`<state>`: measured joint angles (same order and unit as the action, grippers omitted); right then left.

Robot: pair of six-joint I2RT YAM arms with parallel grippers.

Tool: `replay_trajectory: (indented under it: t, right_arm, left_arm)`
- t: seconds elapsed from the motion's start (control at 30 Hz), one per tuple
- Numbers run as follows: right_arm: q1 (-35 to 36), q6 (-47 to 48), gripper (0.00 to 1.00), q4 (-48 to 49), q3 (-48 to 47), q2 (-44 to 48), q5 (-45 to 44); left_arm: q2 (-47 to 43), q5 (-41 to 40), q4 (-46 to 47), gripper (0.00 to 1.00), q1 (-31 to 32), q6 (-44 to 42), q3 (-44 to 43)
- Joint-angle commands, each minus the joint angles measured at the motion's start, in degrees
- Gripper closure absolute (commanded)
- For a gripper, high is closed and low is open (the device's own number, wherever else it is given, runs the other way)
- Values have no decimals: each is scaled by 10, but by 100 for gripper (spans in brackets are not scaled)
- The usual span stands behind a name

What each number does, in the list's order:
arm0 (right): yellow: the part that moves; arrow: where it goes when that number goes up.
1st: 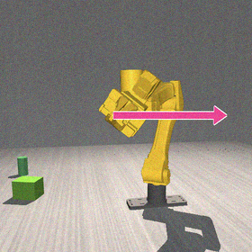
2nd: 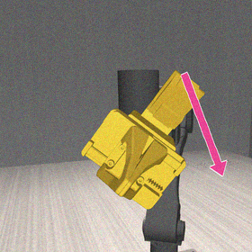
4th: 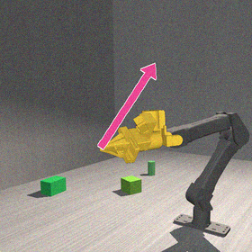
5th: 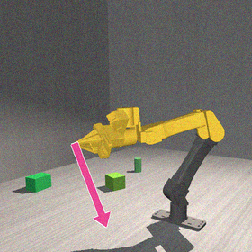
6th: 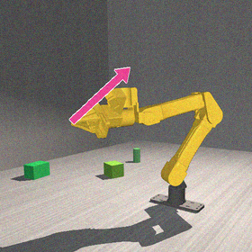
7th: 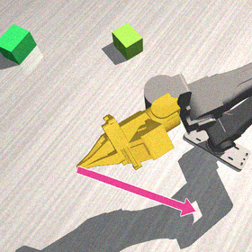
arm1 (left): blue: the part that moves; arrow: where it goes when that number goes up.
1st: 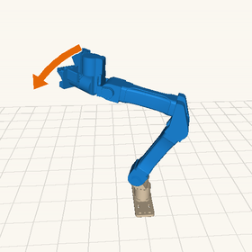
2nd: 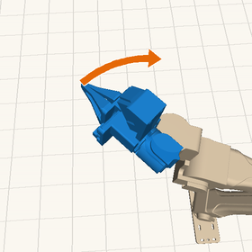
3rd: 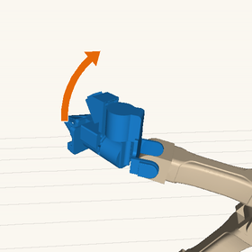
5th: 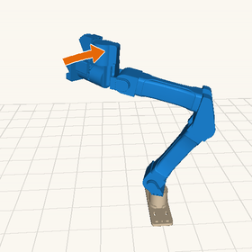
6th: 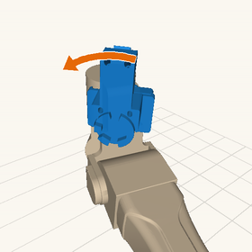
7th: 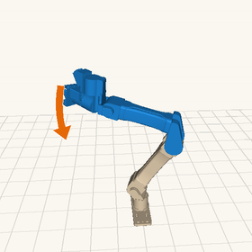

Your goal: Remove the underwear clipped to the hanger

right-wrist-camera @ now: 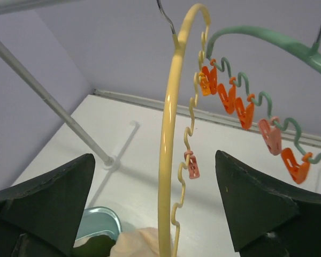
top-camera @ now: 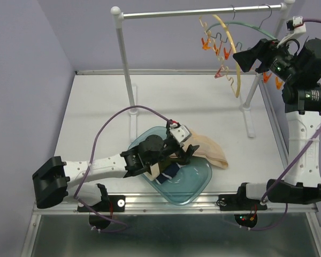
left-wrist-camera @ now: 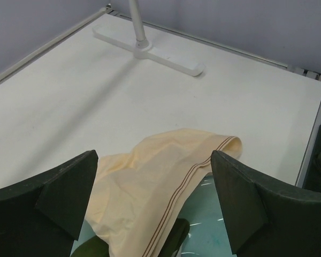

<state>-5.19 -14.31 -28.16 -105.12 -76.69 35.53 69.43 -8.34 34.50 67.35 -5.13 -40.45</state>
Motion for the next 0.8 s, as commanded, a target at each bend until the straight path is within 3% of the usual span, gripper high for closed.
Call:
replay_trajectory:
  t: [0.0, 0.1, 0.3, 0.53, 0.77]
  right_arm:
    - [0, 81, 0, 29, 18, 59, -58]
    - [0, 125, 0, 21, 53, 103, -142]
    - [-1, 166, 0, 0, 163, 191, -227]
    - [-1, 150, 0, -27, 263, 258, -279]
    - [-1, 123, 0, -37, 299, 287, -280]
  left_arm:
    - [41, 67, -33, 1, -15, -32, -67]
    - [100, 110, -86, 1, -19, -57, -123]
    - [248, 152, -248, 5, -20, -65, -276]
    - [408, 120, -404, 11, -20, 27, -470]
    - [575, 57, -533, 12, -19, 66, -649]
